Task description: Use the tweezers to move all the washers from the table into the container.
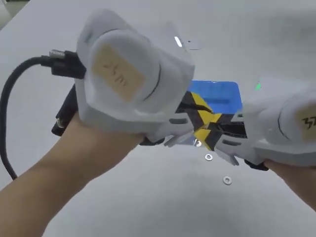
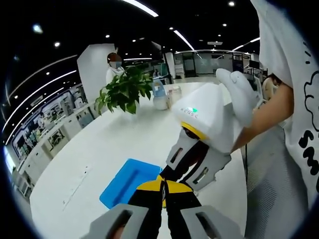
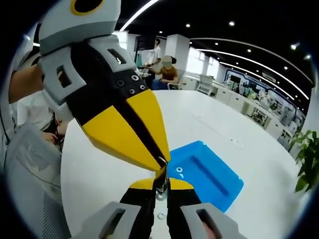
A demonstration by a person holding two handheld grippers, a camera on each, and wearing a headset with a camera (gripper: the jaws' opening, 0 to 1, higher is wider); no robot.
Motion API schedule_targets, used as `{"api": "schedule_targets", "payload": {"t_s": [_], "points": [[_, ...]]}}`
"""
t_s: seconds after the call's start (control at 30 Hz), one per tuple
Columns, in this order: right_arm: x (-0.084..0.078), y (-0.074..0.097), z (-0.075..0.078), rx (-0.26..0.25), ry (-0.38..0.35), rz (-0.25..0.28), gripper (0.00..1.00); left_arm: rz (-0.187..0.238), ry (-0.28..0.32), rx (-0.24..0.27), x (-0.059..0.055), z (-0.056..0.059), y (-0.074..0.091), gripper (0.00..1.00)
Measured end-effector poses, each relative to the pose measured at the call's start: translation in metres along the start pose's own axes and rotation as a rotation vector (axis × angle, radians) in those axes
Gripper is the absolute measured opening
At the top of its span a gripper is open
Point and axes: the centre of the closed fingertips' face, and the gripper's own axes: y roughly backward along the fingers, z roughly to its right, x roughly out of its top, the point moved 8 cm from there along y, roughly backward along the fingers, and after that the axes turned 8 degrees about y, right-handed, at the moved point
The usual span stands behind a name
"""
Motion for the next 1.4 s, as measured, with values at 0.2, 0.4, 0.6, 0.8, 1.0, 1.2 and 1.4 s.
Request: {"api": "schedule_targets", "payload": {"t_s": [0.2, 0.4, 0.6, 0.8, 1.0, 1.2, 1.4], "points": [[0.011, 0.000, 0.013, -0.030, 0.033, 0.020, 0.04, 0.030, -0.016, 0.026, 0.010, -0.009, 0.003, 0.00], [0.019, -0.006, 0.027, -0.058, 0.056, 0.036, 0.04, 0.058, -0.017, 0.058, 0.016, -0.021, 0.002, 0.00], [0.020, -0.016, 0.040, -0.071, 0.070, 0.034, 0.04, 0.070, -0.015, 0.084, 0.014, -0.032, -0.004, 0.00], [0.011, -0.028, 0.046, -0.068, 0.060, 0.019, 0.04, 0.058, -0.020, 0.094, 0.007, -0.042, -0.016, 0.00], [0.001, -0.039, 0.048, -0.060, 0.050, -0.006, 0.04, 0.038, -0.004, 0.093, -0.003, -0.048, -0.025, 0.00], [-0.006, -0.051, 0.049, -0.036, 0.029, -0.028, 0.04, 0.019, 0.016, 0.096, -0.012, -0.054, -0.034, 0.00], [-0.014, -0.059, 0.048, -0.021, 0.018, -0.061, 0.04, 0.006, 0.043, 0.095, -0.020, -0.058, -0.042, 0.00]]}}
